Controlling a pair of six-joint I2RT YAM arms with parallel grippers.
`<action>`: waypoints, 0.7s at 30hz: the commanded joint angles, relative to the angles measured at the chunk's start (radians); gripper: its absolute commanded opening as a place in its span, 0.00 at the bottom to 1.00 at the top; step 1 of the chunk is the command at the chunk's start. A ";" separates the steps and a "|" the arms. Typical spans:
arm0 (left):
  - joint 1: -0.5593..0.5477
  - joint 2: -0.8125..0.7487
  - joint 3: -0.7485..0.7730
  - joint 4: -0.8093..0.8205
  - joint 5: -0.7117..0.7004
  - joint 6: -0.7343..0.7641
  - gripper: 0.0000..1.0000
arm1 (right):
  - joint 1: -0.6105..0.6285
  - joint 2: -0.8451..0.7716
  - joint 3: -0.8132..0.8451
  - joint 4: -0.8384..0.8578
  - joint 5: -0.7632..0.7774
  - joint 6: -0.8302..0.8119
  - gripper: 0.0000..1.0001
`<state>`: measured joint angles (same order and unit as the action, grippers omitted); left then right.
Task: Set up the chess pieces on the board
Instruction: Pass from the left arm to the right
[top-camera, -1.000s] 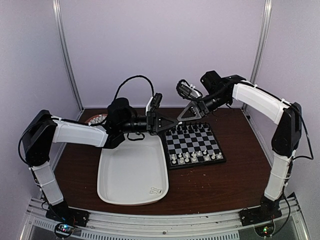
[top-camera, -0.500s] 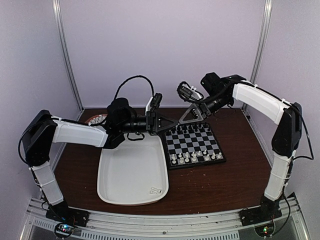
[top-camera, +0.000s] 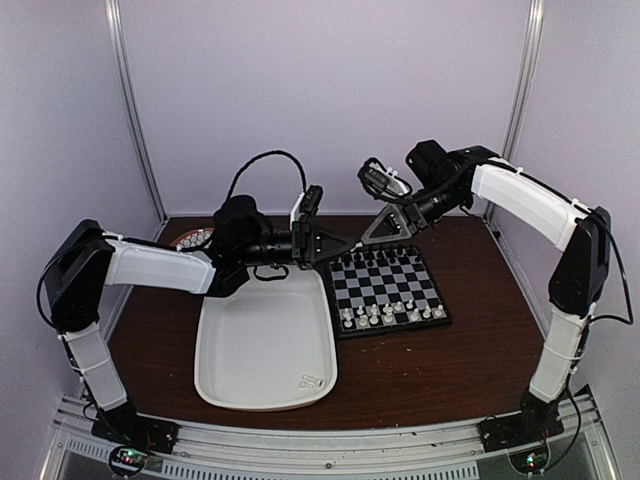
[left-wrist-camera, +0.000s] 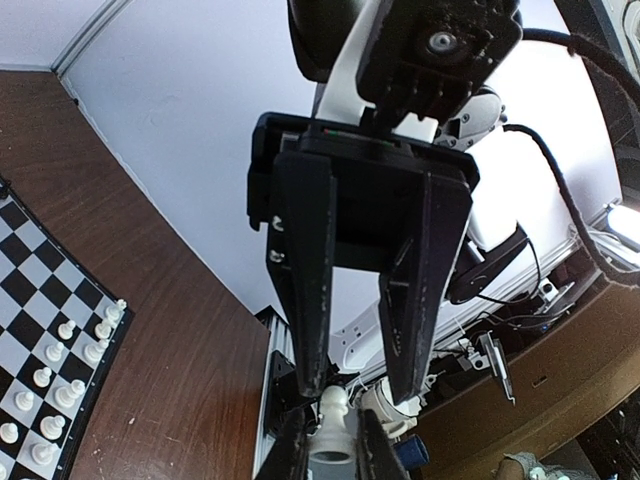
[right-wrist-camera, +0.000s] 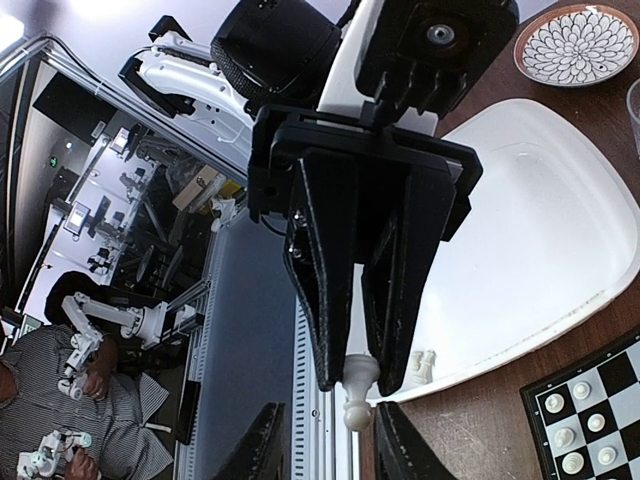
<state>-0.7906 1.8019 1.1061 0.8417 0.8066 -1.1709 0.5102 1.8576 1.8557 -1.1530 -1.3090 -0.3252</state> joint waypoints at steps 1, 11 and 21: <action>0.007 0.014 0.001 0.064 -0.003 -0.009 0.08 | -0.001 -0.011 -0.009 0.026 0.007 0.019 0.33; 0.007 0.018 -0.002 0.075 -0.007 -0.013 0.07 | 0.018 0.002 -0.007 0.020 0.029 0.012 0.26; 0.007 0.024 -0.008 0.088 -0.007 -0.019 0.08 | 0.024 0.008 -0.006 0.023 0.037 0.010 0.18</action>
<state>-0.7906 1.8080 1.1061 0.8692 0.8070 -1.1858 0.5255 1.8584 1.8557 -1.1355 -1.2732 -0.3096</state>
